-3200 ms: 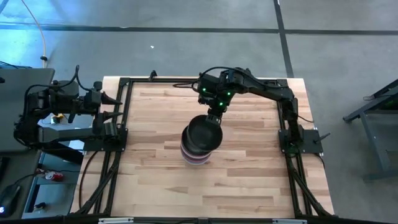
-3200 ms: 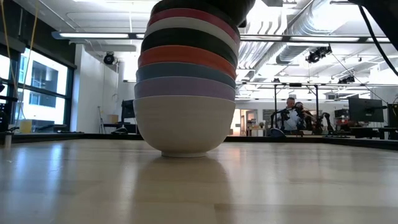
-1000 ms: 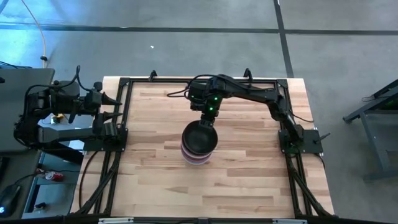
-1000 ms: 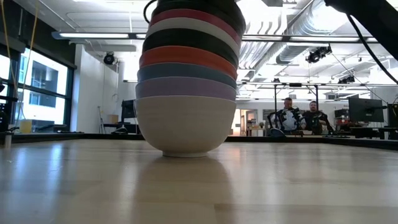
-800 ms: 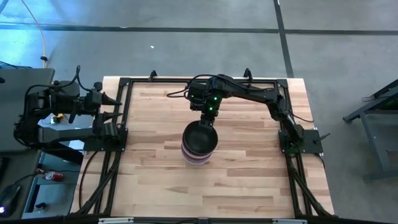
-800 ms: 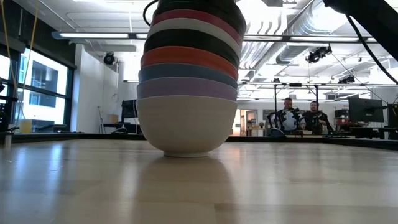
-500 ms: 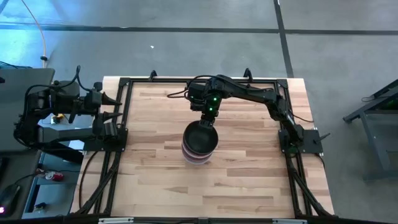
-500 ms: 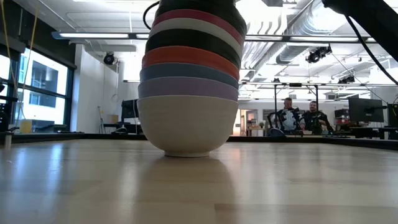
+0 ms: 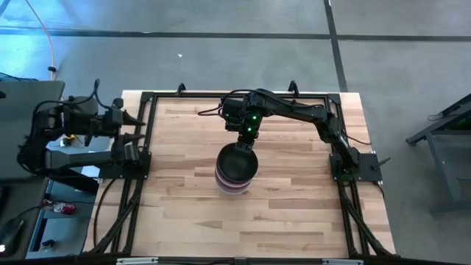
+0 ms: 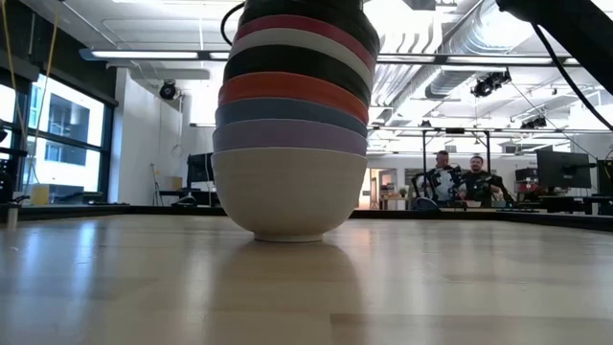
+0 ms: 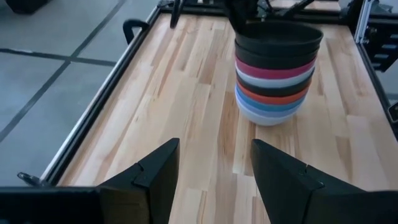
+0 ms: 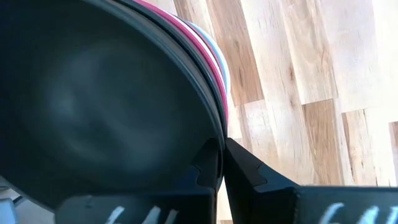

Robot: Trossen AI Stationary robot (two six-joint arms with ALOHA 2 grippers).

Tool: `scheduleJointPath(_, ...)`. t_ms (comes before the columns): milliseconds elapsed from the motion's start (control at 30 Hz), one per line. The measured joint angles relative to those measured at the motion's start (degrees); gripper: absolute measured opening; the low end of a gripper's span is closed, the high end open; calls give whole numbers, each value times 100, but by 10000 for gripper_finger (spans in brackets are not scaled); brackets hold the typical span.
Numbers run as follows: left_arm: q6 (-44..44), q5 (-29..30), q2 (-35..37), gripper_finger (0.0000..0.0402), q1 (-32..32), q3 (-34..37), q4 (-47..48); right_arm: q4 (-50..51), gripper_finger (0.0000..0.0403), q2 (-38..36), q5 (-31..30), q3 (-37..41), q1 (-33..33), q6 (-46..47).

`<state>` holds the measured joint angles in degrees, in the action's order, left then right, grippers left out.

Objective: Nest bowls inside each other
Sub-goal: Stack the black bowl on top of the top black bowl

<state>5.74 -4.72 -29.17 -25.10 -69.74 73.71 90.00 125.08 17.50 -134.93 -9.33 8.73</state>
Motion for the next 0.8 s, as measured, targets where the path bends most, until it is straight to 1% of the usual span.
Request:
scheduleJointPath(267,79,0,20,186,0,467,-23,2,0,0,-50,0,77,3)
scheduleJointPath(533,92,-1,24,186,0,530,-70,2,2,0,-49,0,75,-5)
scheduleJointPath(633,110,-1,24,186,1,530,-71,2,15,0,-34,0,75,-20)
scheduleJointPath(800,144,-1,24,186,2,530,-72,4,51,0,-20,0,68,-23)
